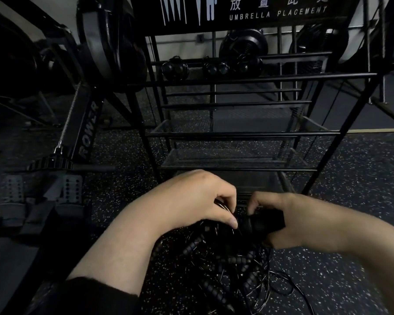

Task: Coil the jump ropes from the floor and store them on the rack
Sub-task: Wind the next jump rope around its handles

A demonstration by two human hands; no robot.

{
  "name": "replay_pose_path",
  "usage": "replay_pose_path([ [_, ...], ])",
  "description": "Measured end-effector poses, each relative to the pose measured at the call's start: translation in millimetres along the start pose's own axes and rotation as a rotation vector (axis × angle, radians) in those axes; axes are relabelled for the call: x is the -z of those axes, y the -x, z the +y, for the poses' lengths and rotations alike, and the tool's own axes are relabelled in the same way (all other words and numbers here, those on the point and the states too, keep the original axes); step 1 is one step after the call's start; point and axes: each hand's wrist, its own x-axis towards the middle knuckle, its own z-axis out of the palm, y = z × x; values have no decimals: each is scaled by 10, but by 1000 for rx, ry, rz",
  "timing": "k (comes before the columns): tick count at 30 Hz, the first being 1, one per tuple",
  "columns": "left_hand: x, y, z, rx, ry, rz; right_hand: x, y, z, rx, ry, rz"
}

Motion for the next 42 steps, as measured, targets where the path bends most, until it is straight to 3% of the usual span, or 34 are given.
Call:
replay_pose_path([
  [7, 4, -10, 78, -106, 349, 50, 24, 83, -9, 156, -370, -214],
  [13, -134, -89, 76, -118, 748, 95, 69, 157, 26, 291, -618, -148],
  [19, -501, -78, -88, 188, 972, 211, 23, 142, 14, 352, -922, -63],
  [24, -506, -123, 225, 96, 1202, 116, -14, 51, 20, 322, -1092, 101],
  [34, -515, -249, 199, 332, 1592, 21, -38, -38, -6, 194, -1109, 375],
  [39, -512, -250, 202, 311, 1707, -35, -37, -71, 10, 151, -1083, 464],
  [42, -543, -280, 163, 353, 1681, 51, -37, -90, 38, 134, -1068, 498],
])
